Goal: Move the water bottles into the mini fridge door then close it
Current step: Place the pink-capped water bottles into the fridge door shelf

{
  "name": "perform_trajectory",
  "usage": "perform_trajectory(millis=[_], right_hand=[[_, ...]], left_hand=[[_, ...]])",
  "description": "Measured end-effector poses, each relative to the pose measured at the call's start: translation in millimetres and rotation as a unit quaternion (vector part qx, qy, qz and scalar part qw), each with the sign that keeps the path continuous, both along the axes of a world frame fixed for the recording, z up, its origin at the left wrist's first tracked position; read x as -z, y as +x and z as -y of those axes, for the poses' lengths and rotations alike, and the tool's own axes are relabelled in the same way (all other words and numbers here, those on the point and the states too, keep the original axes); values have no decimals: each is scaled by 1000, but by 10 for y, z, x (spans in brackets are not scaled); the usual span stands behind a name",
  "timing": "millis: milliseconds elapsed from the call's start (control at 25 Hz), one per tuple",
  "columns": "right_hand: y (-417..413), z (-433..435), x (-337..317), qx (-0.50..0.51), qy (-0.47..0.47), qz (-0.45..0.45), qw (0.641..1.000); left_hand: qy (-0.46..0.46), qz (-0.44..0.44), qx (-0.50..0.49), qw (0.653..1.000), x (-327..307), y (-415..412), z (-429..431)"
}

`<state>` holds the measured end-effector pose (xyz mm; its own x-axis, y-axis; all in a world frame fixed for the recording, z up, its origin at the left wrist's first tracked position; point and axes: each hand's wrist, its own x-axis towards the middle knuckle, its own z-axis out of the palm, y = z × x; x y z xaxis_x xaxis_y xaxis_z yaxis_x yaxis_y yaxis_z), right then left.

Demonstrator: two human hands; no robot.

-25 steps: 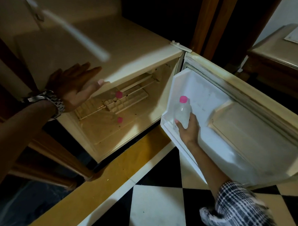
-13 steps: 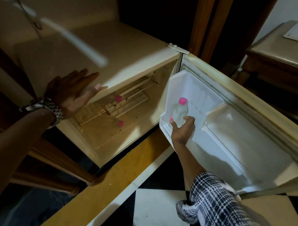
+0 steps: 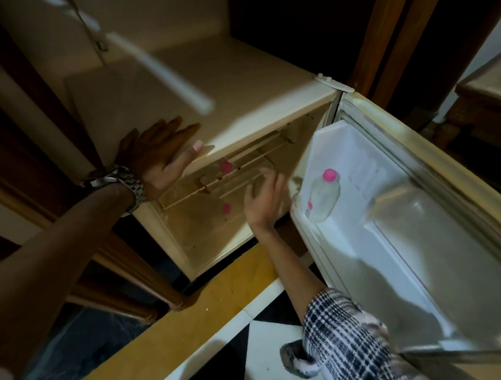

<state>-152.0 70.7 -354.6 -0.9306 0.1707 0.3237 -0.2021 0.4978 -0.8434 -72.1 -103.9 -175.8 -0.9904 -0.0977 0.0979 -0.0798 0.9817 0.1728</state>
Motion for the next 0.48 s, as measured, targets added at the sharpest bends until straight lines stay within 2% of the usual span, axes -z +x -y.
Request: perform_trajectory(millis=[120,200,240,280,400,480], right_hand=[[-250,420,-206,-161,167,-13,973],[-376,627,-249,-209,304,-23,929],[-401,704,-238,-218,339,-20,915],[-403,765,-224,-215,347,-11,913],[-337,889,-204,-188,279,9,942],[-287,894,-206,-211,239,38,947]], left_hand=[[-7,-3,-4,1000,8,-12,3],[-13,0,-7,1000,15,-17,6],[-16,2,-7,1000,18,-19,6],[-18,4,-7,1000,19,-20,9],[-16,9,-5,1000,19,-24,12],[-15,6,-3,1000,13,-22,4]])
